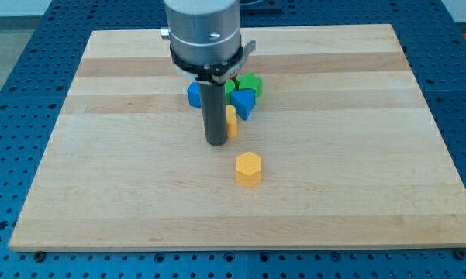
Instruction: Push the yellow hexagon diagonally to the bottom left of yellow heart
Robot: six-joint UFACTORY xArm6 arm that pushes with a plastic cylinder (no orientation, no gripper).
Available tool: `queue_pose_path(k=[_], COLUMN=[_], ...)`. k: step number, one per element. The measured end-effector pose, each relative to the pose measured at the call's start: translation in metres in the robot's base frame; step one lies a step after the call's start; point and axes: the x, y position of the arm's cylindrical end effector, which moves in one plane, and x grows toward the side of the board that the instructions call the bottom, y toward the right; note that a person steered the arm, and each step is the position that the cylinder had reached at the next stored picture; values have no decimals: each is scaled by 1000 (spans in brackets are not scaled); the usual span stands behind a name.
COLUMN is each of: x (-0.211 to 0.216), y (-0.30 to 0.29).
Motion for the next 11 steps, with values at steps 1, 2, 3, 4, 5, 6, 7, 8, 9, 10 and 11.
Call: queue_pose_path(k=[1,2,3,4,5,6,7,8,9,10,11], x=[3,26,90,163,164,149,72,67,62,56,55], y=[-1,-1,-2,-7,-1,42,73,77,75,58,30])
